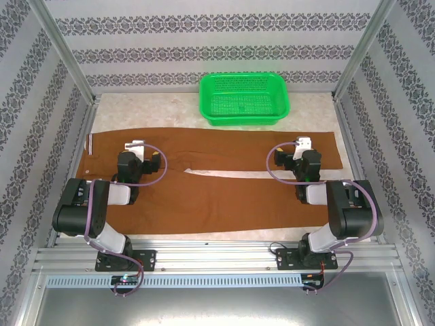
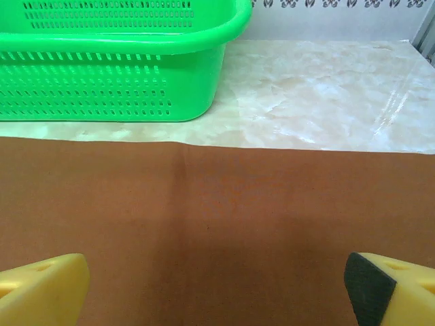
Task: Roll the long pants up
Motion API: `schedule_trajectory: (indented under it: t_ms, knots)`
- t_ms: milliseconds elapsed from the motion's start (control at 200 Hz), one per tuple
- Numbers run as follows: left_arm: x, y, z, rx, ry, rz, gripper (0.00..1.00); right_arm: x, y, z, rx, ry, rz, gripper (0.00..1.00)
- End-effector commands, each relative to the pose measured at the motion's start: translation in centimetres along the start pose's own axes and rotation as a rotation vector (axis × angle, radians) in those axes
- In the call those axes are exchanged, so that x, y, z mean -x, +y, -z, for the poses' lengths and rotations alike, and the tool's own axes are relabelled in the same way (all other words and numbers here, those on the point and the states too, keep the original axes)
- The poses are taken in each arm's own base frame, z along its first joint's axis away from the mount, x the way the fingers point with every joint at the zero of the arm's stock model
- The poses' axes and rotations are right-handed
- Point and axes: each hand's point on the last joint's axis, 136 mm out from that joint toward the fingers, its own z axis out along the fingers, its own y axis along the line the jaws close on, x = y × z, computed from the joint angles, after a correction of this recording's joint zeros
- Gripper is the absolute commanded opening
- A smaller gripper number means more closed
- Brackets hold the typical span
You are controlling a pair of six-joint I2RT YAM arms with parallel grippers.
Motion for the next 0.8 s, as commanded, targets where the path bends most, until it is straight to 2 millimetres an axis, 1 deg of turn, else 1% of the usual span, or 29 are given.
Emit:
schedule_trajectory:
  t_ms: [0,550,609,669,724,769,794]
  knots:
    - [0.6,0.4,-0.2,0.003,-0.009,0.019,1.00,1.7,0.6,0.0,0.021,-0.048,0.010,0.98]
    - [0.5,0.5,-0.3,-0.016,-0.005,0.033,1.00,1.6,0.6,0.0,0.026,-0.043,0.006,0.98]
    - [0.6,0.5,-0.3,-0.017,-0.006,0.033,1.00,1.7,-0.1,-0.1,-0.012,-0.035,-0.009,0.98]
    - [0.5,0.5,-0.4,-0.015,0.004,0.033,1.00,1.8,-0.1,-0.1,-0.013,-0.039,-0.010,0.98]
    - [0.9,0.5,-0.4,-0.015,0.010,0.035,1.00,1.8,-0.4,0.0,-0.029,-0.041,-0.013,0.98]
    - [1.2,0.7,-0.3,-0.006,0.011,0.038,1.00,2.2,-0.8,0.0,-0.053,-0.037,-0.028,0.98]
    - [1.2,1.1,-0.4,0.019,0.031,0.047,1.00,2.5,-0.9,0.0,-0.061,-0.029,-0.034,0.98]
